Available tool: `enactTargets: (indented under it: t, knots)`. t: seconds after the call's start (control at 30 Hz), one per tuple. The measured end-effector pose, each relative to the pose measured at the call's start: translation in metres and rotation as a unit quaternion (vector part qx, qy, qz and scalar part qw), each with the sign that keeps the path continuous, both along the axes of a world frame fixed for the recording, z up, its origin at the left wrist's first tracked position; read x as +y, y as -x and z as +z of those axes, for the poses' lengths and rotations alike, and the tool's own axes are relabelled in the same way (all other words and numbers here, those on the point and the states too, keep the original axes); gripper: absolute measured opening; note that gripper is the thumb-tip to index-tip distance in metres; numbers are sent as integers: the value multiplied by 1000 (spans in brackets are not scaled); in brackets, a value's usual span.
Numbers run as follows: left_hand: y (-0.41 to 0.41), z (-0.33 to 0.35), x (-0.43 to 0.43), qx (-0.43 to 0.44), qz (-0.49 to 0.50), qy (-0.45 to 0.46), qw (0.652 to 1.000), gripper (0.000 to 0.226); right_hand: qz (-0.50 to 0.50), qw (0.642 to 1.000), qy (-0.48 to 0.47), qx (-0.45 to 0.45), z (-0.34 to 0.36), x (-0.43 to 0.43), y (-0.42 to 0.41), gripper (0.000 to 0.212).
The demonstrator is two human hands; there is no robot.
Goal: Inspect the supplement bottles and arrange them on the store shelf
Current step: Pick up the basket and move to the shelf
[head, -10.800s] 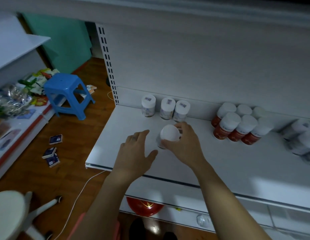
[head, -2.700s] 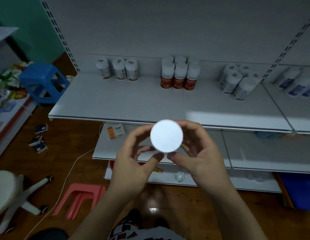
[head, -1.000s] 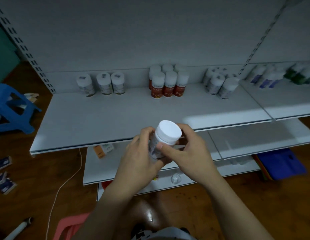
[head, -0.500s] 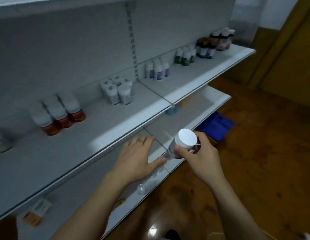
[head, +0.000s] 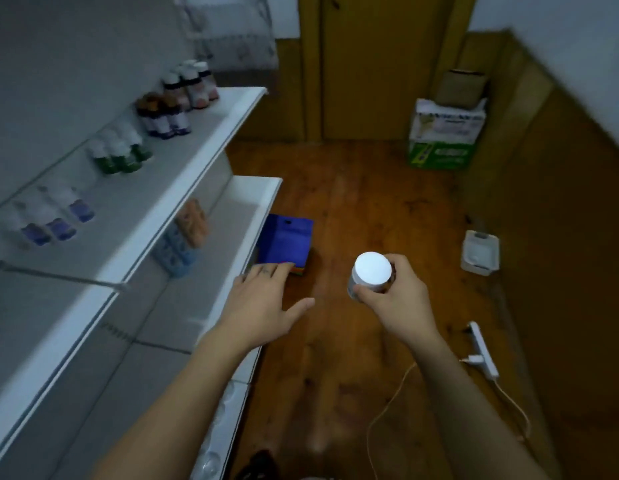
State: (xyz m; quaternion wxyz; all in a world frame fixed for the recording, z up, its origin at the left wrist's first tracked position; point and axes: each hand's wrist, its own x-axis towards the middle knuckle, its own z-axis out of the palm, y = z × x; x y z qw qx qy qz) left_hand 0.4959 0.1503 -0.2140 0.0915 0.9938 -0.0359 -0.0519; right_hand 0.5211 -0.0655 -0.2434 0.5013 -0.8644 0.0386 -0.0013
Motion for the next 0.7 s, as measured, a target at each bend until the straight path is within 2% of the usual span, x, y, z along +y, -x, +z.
enactTargets:
  t: [0.13,0.4,0.7]
  knots:
    - [-58,-10,-25,11,-53,10,998,76,-47,998,38,2,-4,-30,-26,71]
    - [-199,-44,-57,17,-165,40,985,70,-104,985,127,42,-20,-63,-125,57]
    - [-361,-71,-107,67,-279,16,958,71,-176,944,251,123,-33,-100,-242,69]
